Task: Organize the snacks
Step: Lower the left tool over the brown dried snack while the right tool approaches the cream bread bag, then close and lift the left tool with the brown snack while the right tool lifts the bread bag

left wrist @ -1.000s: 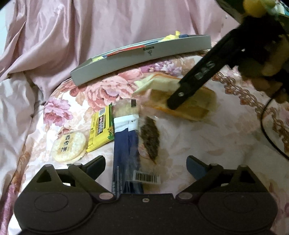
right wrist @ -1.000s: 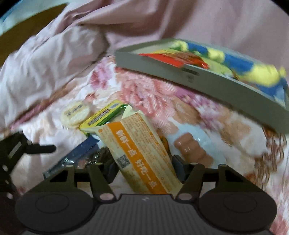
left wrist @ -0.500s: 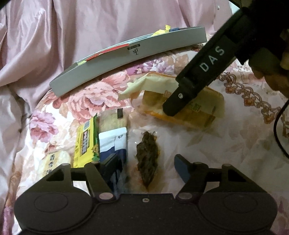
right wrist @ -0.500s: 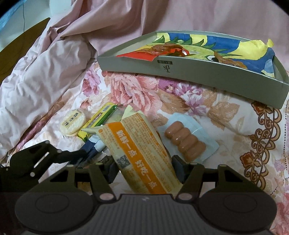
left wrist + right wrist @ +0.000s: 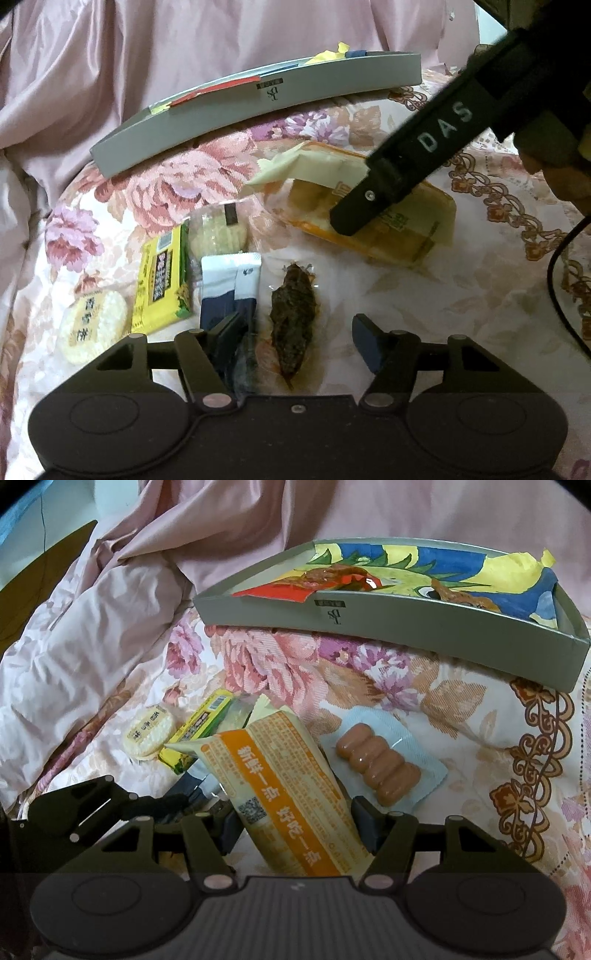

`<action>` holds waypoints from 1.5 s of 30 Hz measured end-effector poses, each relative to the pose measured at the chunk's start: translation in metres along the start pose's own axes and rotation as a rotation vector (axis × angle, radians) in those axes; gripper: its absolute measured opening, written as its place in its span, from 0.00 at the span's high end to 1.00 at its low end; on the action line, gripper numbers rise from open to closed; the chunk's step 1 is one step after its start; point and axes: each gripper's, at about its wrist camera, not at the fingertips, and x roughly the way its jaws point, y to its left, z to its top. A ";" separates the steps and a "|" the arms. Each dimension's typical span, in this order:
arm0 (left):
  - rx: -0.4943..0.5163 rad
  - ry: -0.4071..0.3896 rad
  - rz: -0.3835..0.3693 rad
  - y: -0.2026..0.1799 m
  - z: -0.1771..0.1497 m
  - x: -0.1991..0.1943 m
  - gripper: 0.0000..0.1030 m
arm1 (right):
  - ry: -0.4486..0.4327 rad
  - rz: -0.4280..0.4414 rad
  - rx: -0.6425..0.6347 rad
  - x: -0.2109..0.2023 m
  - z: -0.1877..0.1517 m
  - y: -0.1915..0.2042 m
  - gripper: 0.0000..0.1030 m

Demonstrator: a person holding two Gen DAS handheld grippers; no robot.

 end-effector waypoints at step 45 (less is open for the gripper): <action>-0.225 0.087 -0.041 -0.002 -0.005 -0.012 0.54 | 0.028 -0.090 -0.145 -0.007 -0.036 0.018 0.45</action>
